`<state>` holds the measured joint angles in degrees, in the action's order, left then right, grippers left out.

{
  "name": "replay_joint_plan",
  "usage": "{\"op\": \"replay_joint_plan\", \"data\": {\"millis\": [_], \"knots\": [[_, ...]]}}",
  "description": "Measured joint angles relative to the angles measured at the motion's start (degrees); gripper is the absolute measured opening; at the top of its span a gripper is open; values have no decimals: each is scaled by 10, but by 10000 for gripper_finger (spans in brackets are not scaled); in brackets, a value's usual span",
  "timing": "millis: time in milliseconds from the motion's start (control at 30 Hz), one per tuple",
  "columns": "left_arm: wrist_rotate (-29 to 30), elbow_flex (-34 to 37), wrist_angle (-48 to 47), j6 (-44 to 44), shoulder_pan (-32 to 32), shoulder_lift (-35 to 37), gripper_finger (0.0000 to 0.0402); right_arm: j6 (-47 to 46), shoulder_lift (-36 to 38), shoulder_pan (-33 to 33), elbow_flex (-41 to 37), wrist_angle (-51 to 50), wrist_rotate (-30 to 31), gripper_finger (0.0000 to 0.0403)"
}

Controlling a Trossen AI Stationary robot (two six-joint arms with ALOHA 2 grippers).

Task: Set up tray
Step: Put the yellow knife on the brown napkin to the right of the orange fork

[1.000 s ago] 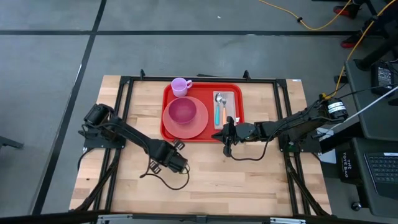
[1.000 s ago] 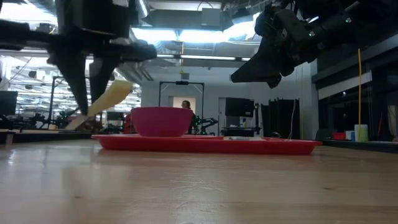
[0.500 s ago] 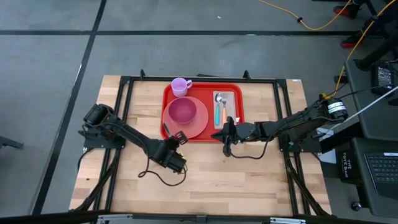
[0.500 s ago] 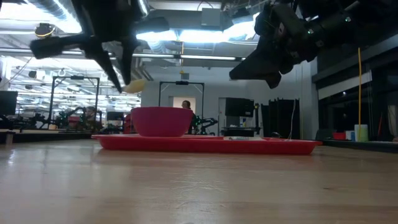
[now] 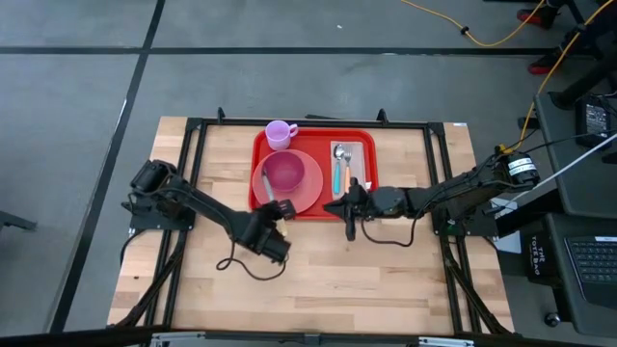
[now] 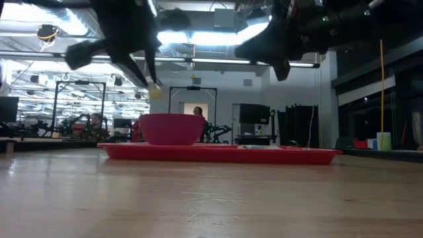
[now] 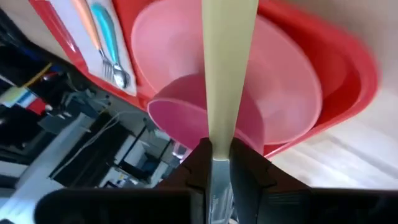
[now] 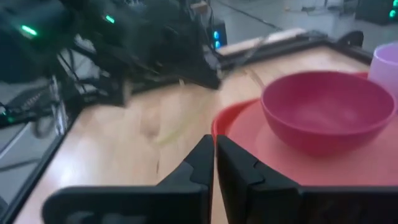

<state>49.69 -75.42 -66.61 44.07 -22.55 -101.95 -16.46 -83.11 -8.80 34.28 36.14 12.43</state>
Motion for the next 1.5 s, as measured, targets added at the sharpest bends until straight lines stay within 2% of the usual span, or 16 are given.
{"op": "replay_joint_plan", "data": {"millis": [267,500,600,733,933,1100,1300,1500], "knots": [[76,0,28,80,45,0,31,3,0,4,0,31,0,23],[81,0,114,203,89,0,31,-2,0,51,0,17,-5,23],[94,0,170,272,111,0,31,-24,1,108,0,-16,-62,23],[99,0,258,362,141,0,31,-7,9,199,0,-77,-151,23],[121,0,367,501,182,0,31,22,11,276,0,-70,-220,23],[103,0,391,541,206,0,31,17,11,293,0,-63,-231,23],[102,0,437,565,216,0,31,21,11,293,0,-6,-235,23],[80,0,488,596,210,0,31,47,11,292,15,10,-281,23]]}}
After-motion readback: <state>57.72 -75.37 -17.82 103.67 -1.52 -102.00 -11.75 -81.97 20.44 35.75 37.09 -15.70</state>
